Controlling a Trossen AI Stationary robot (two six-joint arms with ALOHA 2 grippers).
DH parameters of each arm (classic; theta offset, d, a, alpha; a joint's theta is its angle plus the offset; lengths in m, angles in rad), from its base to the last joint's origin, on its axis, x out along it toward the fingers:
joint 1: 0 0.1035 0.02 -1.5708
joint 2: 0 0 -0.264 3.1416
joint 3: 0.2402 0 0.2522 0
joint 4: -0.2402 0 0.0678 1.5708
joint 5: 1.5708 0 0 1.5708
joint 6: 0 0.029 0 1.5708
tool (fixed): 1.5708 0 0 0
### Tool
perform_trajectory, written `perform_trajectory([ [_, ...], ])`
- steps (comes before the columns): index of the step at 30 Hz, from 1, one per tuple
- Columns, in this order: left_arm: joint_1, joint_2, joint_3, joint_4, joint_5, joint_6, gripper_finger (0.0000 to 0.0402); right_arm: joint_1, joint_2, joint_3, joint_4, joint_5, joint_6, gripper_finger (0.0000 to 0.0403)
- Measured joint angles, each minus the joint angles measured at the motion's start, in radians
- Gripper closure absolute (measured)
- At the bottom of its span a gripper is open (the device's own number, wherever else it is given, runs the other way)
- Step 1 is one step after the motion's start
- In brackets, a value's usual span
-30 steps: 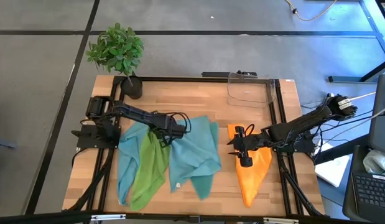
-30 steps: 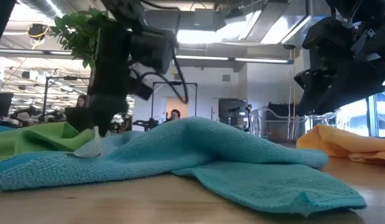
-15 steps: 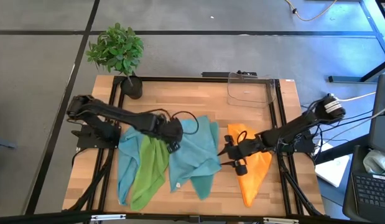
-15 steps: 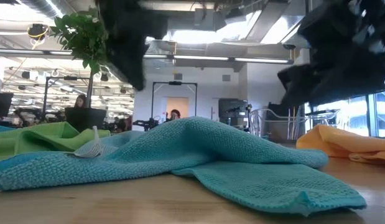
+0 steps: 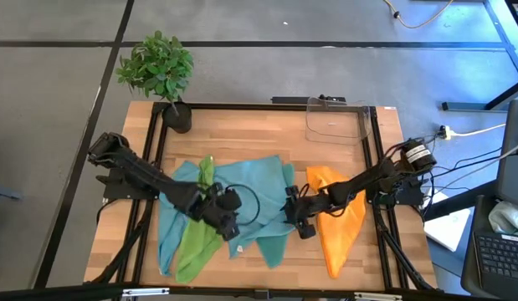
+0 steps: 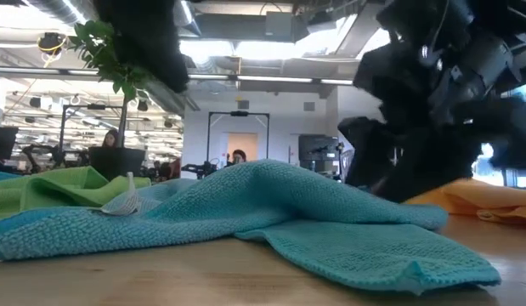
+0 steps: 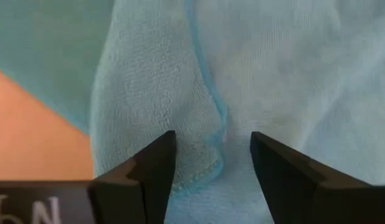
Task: Fold microfiber towels
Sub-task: Fold the right light blue microfiber towel
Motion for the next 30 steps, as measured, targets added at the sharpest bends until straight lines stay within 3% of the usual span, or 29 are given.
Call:
perform_trajectory([
  [6, -0.068, 0.018, 0.002, -0.001, -0.065, -0.062, 0.0321, 0.002, 0.015, 0.064, -0.063, 0.053, -0.069, 0.0228],
  [15, -0.119, 0.039, 0.001, -0.007, -0.094, -0.117, 0.0321, 0.002, 0.014, 0.078, -0.136, 0.024, -0.105, 0.039],
  [20, -0.13, 0.039, 0.001, -0.007, -0.113, -0.124, 0.0321, 0.002, 0.014, 0.078, -0.193, 0.015, -0.087, 0.0381],
  [25, -0.132, 0.039, 0.001, 0.002, -0.113, -0.125, 0.0321, 0.022, 0.001, 0.081, -0.208, 0.027, -0.08, 0.0396],
  [30, -0.134, 0.039, 0.001, 0.06, -0.112, -0.107, 0.0321, 0.071, -0.066, 0.116, -0.234, 0.119, -0.127, 0.0393],
])
